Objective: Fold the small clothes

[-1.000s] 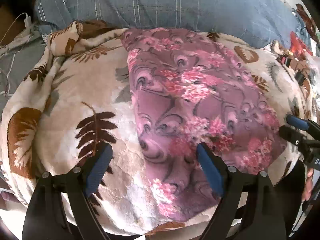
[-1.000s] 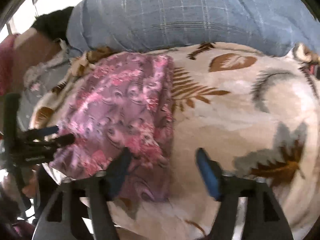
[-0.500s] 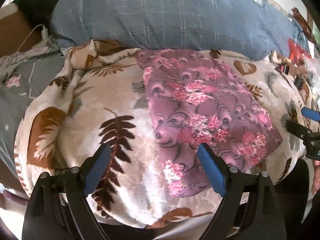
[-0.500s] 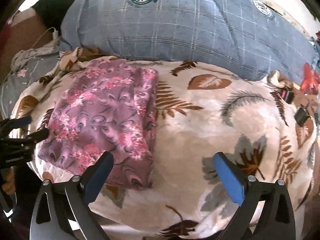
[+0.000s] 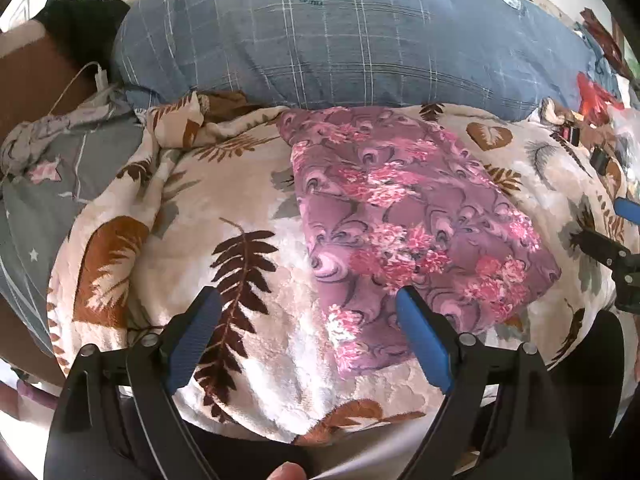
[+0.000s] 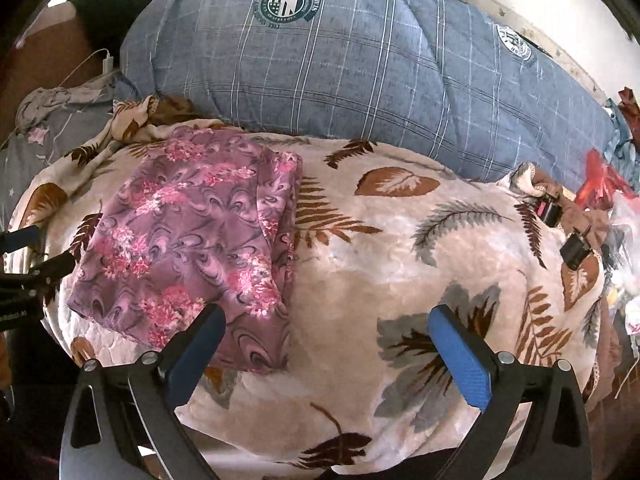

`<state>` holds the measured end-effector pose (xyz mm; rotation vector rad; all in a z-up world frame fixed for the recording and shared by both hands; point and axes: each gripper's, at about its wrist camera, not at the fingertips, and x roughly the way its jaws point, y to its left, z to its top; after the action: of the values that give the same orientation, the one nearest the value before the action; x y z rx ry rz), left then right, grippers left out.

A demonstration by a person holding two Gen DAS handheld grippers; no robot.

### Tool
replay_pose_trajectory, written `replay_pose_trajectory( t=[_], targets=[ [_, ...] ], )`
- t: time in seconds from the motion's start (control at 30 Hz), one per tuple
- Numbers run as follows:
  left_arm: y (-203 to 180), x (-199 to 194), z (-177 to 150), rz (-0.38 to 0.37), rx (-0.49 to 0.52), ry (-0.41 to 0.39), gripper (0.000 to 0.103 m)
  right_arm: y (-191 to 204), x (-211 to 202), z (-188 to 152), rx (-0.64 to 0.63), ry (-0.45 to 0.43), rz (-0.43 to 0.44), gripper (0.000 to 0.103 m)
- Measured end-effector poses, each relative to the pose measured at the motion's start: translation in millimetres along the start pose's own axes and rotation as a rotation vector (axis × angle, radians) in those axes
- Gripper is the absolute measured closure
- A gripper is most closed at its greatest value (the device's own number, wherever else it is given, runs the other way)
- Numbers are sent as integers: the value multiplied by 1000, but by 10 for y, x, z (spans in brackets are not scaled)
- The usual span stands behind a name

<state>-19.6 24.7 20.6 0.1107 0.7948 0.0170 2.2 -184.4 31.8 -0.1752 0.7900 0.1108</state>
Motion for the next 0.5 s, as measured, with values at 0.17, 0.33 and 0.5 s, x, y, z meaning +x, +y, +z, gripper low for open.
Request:
replay_pose_trajectory(
  t=[0.17, 0.33, 0.5],
  targets=[
    [-70, -93, -3, -12, 22, -17, 13, -36, -28, -37, 14, 1, 6, 1],
    [-133, -154, -6, -42, 46, -26, 13, -70, -27, -51, 31, 9, 11, 1],
    [-206, -174, 2, -131, 44, -11, 13, -102, -29, -39, 52, 10, 18, 1]
  ],
)
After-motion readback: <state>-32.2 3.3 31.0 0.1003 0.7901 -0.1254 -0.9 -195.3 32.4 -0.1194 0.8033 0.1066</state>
